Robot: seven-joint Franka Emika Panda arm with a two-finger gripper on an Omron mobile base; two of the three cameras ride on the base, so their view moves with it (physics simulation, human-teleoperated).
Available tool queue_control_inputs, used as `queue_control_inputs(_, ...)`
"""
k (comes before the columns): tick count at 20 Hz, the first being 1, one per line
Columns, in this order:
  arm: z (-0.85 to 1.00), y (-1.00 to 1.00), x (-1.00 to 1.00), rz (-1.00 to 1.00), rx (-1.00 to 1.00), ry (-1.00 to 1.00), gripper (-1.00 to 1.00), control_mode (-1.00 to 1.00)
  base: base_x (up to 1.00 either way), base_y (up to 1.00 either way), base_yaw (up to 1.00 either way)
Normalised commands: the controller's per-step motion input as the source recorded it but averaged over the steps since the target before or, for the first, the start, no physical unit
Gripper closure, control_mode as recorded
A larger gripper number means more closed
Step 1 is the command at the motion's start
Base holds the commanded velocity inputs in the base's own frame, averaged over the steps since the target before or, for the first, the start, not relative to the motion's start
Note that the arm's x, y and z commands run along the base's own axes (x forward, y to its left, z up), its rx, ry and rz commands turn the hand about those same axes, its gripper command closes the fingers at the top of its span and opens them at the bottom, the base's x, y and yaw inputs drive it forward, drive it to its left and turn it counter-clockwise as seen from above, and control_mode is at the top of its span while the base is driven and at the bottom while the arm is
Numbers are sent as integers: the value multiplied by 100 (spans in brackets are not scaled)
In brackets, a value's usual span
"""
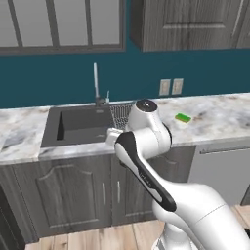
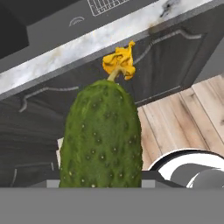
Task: Turn on the sink faucet. Then move the cucumber from the counter to the sink. Turn off the sink. Move the vegetable from the sink to the pot next to the stove. Finally move the pot to the front right burner.
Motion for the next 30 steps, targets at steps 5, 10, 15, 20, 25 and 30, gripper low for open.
queue_control_inputs(5,0,0,0,0,0,0,100,100,-51,-18,21)
queue_control_inputs(10,0,0,0,0,0,0,100,100,-57,-17,25)
queue_control_inputs(15,0,0,0,0,0,0,100,100,-57,-19,26)
queue_control_inputs(20,0,0,0,0,0,0,100,100,-57,-22,31)
queue_control_inputs(25,0,0,0,0,0,0,100,100,-58,-20,31)
queue_control_inputs(30,0,0,0,0,0,0,100,100,-58,-23,31)
